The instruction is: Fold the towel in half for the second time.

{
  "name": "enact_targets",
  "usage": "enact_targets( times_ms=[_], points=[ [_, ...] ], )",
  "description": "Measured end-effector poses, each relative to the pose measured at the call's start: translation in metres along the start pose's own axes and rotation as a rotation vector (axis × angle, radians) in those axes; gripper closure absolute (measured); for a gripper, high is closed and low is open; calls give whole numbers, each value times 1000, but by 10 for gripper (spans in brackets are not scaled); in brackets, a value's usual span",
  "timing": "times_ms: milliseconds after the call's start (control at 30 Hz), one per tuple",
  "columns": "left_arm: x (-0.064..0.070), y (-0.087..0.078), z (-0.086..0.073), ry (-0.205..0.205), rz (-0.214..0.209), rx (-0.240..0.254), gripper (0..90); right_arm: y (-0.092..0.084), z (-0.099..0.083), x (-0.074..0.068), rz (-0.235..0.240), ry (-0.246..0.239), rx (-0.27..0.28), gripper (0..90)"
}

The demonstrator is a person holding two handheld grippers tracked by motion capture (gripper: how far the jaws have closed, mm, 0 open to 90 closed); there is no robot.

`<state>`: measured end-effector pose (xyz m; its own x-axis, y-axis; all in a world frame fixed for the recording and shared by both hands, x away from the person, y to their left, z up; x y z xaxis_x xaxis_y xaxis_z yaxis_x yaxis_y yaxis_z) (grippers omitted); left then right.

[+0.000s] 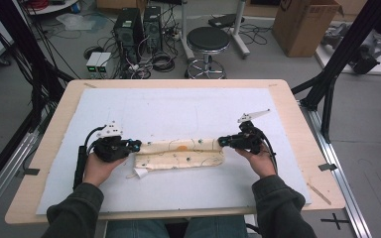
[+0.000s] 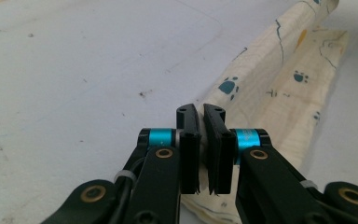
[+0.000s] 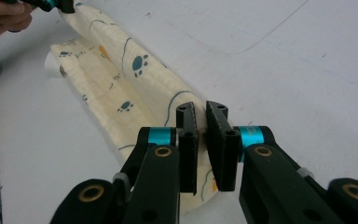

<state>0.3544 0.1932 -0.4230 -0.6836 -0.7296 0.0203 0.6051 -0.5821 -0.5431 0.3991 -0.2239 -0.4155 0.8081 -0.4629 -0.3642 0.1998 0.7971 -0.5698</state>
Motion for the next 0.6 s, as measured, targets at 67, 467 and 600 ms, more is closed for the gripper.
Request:
enact_targets(
  times_ms=[67,467,600],
  points=[
    [2,-1,-2,5,-3,-1,838,0,-3,-1,0,4,-3,829],
    [18,-3,-12,75,-12,-27,822,2,-19,-8,2,-16,-31,823],
    [25,-5,-13,109,-18,-46,815,3,-26,-11,4,-27,-42,816]
  ],
)
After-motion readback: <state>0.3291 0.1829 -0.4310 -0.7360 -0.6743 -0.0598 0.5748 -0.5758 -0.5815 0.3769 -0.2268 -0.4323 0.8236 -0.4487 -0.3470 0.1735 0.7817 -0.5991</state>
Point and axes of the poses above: each handheld gripper's, and its own axes: y roughly forward along the jaws, z roughly out of its top, x roughly to its right, the point moved 2 cm from there along y, roughly forward along the jaws, and after that the axes turned 6 degrees about z, right-handed, at the moved point
